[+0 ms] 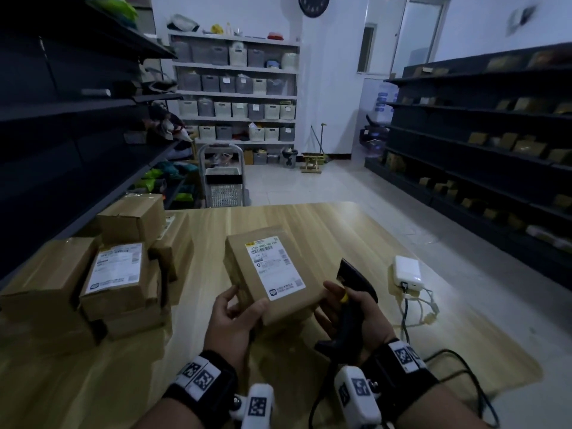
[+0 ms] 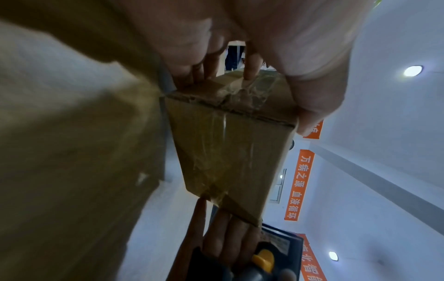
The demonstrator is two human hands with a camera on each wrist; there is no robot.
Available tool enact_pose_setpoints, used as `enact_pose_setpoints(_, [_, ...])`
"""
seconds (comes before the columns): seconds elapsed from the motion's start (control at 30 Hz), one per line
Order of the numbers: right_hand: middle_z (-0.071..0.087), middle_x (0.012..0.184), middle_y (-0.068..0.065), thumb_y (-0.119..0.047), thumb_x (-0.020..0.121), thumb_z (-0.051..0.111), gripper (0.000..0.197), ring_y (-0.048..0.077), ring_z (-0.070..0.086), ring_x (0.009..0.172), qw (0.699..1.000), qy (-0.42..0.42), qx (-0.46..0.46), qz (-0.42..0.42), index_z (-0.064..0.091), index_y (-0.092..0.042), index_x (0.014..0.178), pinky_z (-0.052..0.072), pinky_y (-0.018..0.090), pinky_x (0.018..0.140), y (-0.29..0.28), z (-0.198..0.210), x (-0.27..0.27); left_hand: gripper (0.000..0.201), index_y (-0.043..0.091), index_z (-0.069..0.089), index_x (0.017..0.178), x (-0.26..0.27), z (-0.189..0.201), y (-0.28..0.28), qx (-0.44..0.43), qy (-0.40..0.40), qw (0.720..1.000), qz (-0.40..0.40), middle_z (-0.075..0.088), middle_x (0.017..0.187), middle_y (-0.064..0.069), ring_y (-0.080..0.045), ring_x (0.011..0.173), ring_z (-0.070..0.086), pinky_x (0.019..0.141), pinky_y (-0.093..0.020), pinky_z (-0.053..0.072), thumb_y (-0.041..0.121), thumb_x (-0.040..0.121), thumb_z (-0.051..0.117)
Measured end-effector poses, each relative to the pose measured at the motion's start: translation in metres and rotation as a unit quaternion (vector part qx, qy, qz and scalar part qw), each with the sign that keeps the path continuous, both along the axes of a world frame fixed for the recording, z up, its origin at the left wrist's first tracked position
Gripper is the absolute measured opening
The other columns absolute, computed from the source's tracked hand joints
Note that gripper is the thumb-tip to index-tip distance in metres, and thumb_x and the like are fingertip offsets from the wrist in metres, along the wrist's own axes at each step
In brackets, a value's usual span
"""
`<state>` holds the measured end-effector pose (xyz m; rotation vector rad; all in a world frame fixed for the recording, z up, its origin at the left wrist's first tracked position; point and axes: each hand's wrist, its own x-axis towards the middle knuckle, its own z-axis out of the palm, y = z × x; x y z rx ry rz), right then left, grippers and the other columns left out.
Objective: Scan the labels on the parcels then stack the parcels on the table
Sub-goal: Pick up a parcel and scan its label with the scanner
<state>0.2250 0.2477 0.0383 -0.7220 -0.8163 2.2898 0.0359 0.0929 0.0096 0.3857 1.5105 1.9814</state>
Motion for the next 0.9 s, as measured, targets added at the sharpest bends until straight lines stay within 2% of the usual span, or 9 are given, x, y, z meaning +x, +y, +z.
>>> enact_pose_setpoints(0.07, [0.079, 0.116, 0.011, -0.035, 0.076, 0.075, 0.062, 0.027, 0.075, 0.104, 1.000, 0.005, 0.004, -0.027, 0.074, -0.008, 0.133, 0.043, 0.046, 0.120, 0.008, 0.001, 0.008, 0.089, 0.032, 0.055, 0.151, 0.003, 0.005, 0.018, -0.006, 0.005, 1.000, -0.028, 0.079, 0.127, -0.009, -0.032, 0.109, 0.080, 0.098, -0.056, 0.064, 0.035, 0.073, 0.098])
enact_pose_setpoints(0.17, [0.077, 0.130, 0.012, -0.035, 0.082, 0.067, 0.058, 0.028, 0.072, 0.116, 0.998, 0.008, -0.003, -0.067, 0.073, -0.010, 0.135, 0.042, 0.047, 0.121, 0.025, -0.001, 0.022, 0.110, 0.031, 0.055, 0.153, 0.002, 0.008, 0.047, -0.014, 0.003, 0.997, -0.073, 0.079, 0.130, -0.009, -0.031, 0.111, 0.080, 0.101, -0.055, 0.063, 0.050, 0.054, 0.098])
enact_pose_setpoints(0.27, [0.077, 0.132, 0.012, -0.036, 0.091, 0.064, 0.052, 0.029, 0.070, 0.121, 0.993, 0.013, -0.021, -0.116, 0.072, -0.012, 0.137, 0.047, 0.047, 0.113, 0.038, -0.006, 0.028, 0.112, 0.028, 0.056, 0.156, 0.009, 0.008, 0.078, -0.058, 0.042, 0.993, -0.095, 0.078, 0.133, -0.003, -0.028, 0.116, 0.078, 0.105, -0.054, 0.062, 0.060, 0.056, 0.094])
enact_pose_setpoints(0.4, [0.079, 0.129, 0.009, -0.037, 0.103, 0.053, 0.041, 0.031, 0.070, 0.121, 0.980, 0.047, -0.060, -0.183, 0.072, -0.014, 0.132, 0.052, 0.050, 0.095, 0.050, -0.013, 0.030, 0.094, 0.029, 0.064, 0.151, 0.023, 0.004, 0.110, -0.124, 0.135, 0.977, -0.109, 0.078, 0.131, 0.007, -0.021, 0.117, 0.075, 0.108, -0.049, 0.059, 0.077, 0.071, 0.078])
enact_pose_setpoints(0.5, [0.079, 0.129, 0.008, -0.036, 0.104, 0.054, 0.043, 0.026, 0.078, 0.110, 0.974, 0.052, -0.069, -0.211, 0.068, -0.014, 0.139, 0.054, 0.047, 0.090, 0.052, -0.019, 0.028, 0.056, 0.019, 0.072, 0.139, 0.032, 0.011, 0.118, -0.135, 0.180, 0.971, -0.085, 0.079, 0.126, 0.003, -0.017, 0.111, 0.074, 0.102, -0.035, 0.056, 0.060, 0.100, 0.067])
enact_pose_setpoints(0.57, [0.079, 0.128, 0.009, -0.037, 0.104, 0.056, 0.040, 0.028, 0.077, 0.110, 0.973, 0.042, -0.069, -0.218, 0.070, -0.014, 0.133, 0.055, 0.048, 0.089, 0.051, -0.024, 0.024, 0.046, 0.020, 0.072, 0.135, 0.034, 0.010, 0.117, -0.134, 0.185, 0.971, -0.073, 0.079, 0.123, 0.004, -0.015, 0.108, 0.074, 0.094, -0.033, 0.057, 0.049, 0.100, 0.073])
enact_pose_setpoints(0.67, [0.074, 0.115, 0.010, -0.040, 0.097, 0.066, 0.035, 0.030, 0.066, 0.109, 0.970, 0.020, -0.070, -0.232, 0.078, -0.013, 0.116, 0.053, 0.049, 0.093, 0.054, -0.034, 0.023, 0.060, 0.030, 0.062, 0.135, 0.035, 0.007, 0.109, -0.130, 0.182, 0.972, -0.069, 0.073, 0.112, 0.015, -0.012, 0.105, 0.073, 0.090, -0.036, 0.064, 0.036, 0.084, 0.093])
enact_pose_setpoints(0.8, [0.064, 0.080, 0.008, -0.035, 0.096, 0.069, 0.029, 0.027, 0.060, 0.078, 0.977, 0.029, -0.081, -0.193, 0.075, -0.010, 0.109, 0.050, 0.045, 0.084, 0.058, -0.036, 0.024, 0.072, 0.028, 0.051, 0.134, 0.032, 0.009, 0.110, -0.196, 0.202, 0.958, -0.063, 0.066, 0.110, 0.005, -0.008, 0.090, 0.066, 0.065, -0.017, 0.051, 0.035, 0.078, 0.098])
enact_pose_setpoints(0.9, [0.066, 0.081, 0.010, -0.036, 0.096, 0.068, 0.026, 0.031, 0.063, 0.080, 0.981, 0.024, -0.071, -0.179, 0.074, -0.011, 0.104, 0.051, 0.052, 0.095, 0.058, -0.040, 0.020, 0.077, 0.016, 0.053, 0.136, 0.024, 0.013, 0.123, -0.208, 0.176, 0.960, -0.070, 0.075, 0.114, -0.008, -0.023, 0.089, 0.072, 0.052, -0.020, 0.051, 0.038, 0.078, 0.098])
